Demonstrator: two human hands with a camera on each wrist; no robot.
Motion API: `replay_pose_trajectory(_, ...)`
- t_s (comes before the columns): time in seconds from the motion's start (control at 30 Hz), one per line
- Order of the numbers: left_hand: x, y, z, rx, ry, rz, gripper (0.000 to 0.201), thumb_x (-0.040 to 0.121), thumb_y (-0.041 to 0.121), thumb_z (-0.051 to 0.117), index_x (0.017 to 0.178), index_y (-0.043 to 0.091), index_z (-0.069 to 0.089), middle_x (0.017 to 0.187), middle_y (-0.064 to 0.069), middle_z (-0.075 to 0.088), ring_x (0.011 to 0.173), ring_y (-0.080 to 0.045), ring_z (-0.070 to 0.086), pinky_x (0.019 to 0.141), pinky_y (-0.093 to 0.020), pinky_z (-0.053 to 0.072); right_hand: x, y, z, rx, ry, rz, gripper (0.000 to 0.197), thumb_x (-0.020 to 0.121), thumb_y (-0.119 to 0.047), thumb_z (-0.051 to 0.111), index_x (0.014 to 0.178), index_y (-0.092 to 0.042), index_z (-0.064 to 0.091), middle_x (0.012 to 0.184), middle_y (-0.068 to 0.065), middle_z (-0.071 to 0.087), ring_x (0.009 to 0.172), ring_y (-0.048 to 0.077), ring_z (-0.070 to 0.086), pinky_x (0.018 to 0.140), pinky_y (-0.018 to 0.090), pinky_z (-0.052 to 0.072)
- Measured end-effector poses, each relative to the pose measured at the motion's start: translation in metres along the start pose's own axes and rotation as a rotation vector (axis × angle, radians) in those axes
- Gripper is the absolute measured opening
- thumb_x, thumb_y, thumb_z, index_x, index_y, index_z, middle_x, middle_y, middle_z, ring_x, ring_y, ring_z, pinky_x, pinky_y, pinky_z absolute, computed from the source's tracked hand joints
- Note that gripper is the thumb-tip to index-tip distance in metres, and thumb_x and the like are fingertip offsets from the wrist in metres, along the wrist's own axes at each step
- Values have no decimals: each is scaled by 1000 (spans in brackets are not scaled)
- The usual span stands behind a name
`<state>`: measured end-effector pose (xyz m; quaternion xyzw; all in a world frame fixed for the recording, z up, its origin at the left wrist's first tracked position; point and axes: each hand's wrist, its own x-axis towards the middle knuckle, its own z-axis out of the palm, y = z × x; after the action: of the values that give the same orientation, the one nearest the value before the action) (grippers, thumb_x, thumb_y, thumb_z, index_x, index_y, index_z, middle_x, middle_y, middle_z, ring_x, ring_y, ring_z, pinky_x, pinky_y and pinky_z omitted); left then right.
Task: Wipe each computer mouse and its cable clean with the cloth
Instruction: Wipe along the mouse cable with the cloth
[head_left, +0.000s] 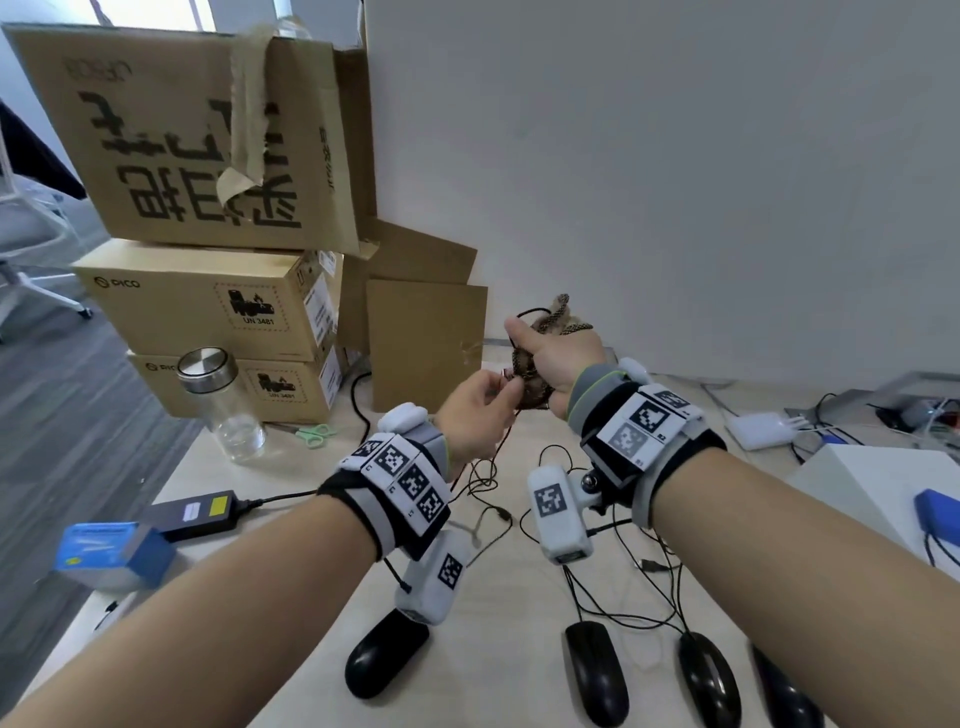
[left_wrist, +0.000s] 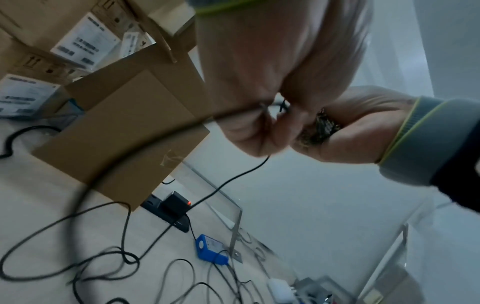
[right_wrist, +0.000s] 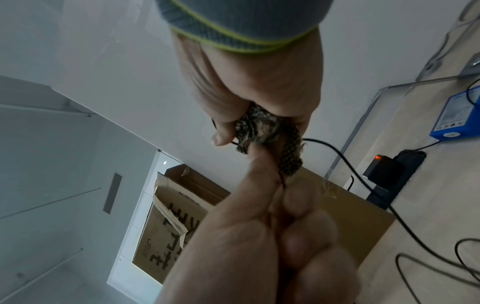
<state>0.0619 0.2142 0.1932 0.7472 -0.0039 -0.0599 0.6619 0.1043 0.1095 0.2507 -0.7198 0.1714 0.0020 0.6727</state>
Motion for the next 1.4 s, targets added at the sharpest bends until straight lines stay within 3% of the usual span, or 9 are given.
replay_pose_trajectory(0.2,3,-16,-27,665,-17,259,33,99,34,52,69,25,62,52,9,50,49,-7,44,52,-26,33,7,-6,-11,27,-189,111,84,40,-71,81,89,-7,56,69,8,67,74,35,70,74,54,58)
replay_pose_trajectory(0.37,0,-24,-45,1217,-284,1,34,99,45,46,87,24,70,89,4,71,78,-16,64,65,-27,45,7,-15,-16,167,-191,145,35,87,-44,66,82,-12,54,76,9,55,65,28,62,50,34,50)
replay_pose_trajectory(0.47,-5,-47,-52,1447,-506,-226,38,101,38,44,112,9,68,117,-7,67,106,-27,62,88,-33,46,8,-28,-18,273,-141,106,18,93,-26,61,88,-11,54,75,10,54,53,24,61,55,36,52)
replay_pose_trajectory(0.6,-13,-63,-68,1600,-483,-355,36,100,32,49,128,12,60,130,-3,60,119,-20,57,83,-24,40,11,-36,-14,302,-169,72,18,95,-27,61,92,-11,53,74,9,53,49,23,58,53,36,53)
replay_pose_trajectory(0.9,12,-14,-56,1200,-272,37,68,87,56,60,146,34,35,151,8,39,128,-20,48,103,-34,42,6,-16,-2,327,-159,61,24,91,-34,66,88,-13,53,67,6,56,57,26,59,45,31,46)
replay_pose_trajectory(1.03,12,-29,-83,1387,-365,-196,76,88,56,59,150,24,29,151,-2,40,130,-26,47,104,-38,41,9,-24,-11,334,-140,-5,26,94,-31,63,82,-11,51,46,1,57,41,22,57,61,39,49)
replay_pose_trajectory(1.17,20,-31,-109,1474,-179,-359,45,92,40,56,127,11,56,129,-8,60,113,-26,59,94,-34,47,9,-21,-11,317,-114,35,24,89,-33,69,88,-11,57,71,7,58,57,27,61,50,34,49)
replay_pose_trajectory(1.3,24,2,-80,987,140,10,32,96,23,52,126,16,58,126,-2,62,112,-21,60,94,-33,48,9,-11,-5,355,-140,56,23,91,-33,65,96,-11,60,76,13,59,58,25,58,43,30,45)
replay_pose_trajectory(1.4,11,34,-32,514,111,247,25,98,26,52,122,21,54,113,5,66,102,-12,63,92,-32,50,10,-8,-2,401,-171,90,23,96,-32,58,82,-14,56,65,8,56,54,22,55,46,30,45)
